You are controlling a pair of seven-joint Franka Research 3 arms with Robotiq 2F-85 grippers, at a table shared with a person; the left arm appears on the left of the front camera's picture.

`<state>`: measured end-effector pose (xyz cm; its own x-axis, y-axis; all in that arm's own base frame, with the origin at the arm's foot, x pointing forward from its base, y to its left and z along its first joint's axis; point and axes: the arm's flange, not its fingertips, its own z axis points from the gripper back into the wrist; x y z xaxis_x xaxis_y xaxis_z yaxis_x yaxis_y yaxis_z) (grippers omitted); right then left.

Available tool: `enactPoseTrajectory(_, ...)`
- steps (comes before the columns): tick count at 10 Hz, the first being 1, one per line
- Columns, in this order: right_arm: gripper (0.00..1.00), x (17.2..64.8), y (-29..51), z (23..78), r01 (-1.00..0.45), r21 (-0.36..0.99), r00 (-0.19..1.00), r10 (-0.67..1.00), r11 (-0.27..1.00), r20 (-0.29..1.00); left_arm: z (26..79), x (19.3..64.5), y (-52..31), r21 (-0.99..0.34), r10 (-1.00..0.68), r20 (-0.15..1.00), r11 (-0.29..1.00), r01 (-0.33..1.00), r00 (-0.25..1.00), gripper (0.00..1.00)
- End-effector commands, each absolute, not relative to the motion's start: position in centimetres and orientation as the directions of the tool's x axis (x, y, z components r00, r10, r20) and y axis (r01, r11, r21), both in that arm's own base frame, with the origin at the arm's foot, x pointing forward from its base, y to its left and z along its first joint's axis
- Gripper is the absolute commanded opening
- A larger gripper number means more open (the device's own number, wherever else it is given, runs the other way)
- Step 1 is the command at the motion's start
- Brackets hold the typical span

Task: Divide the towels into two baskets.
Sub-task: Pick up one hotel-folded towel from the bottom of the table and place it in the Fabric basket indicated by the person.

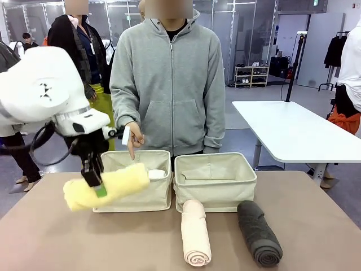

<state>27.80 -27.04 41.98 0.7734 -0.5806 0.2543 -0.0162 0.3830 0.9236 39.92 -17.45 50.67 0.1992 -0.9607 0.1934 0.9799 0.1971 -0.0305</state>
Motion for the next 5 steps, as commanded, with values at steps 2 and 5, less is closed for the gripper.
enactPoseTrajectory(2, 1.00, 27.7, -27.1, 42.3, -0.027, 0.926, 0.769, -0.584, 0.376, 0.259, 54.4, 48.6, -16.7, 0.095, -0.986, 0.166, 0.048, 0.994, 0.032, 0.37)
enactPoseTrajectory(5, 1.00, 27.7, -27.1, 42.3, -0.027, 0.926, 0.769, -0.584, 0.376, 0.259, 52.8, 55.9, -17.1, 0.159, -0.992, 0.096, -0.062, 0.985, -0.078, 0.37)
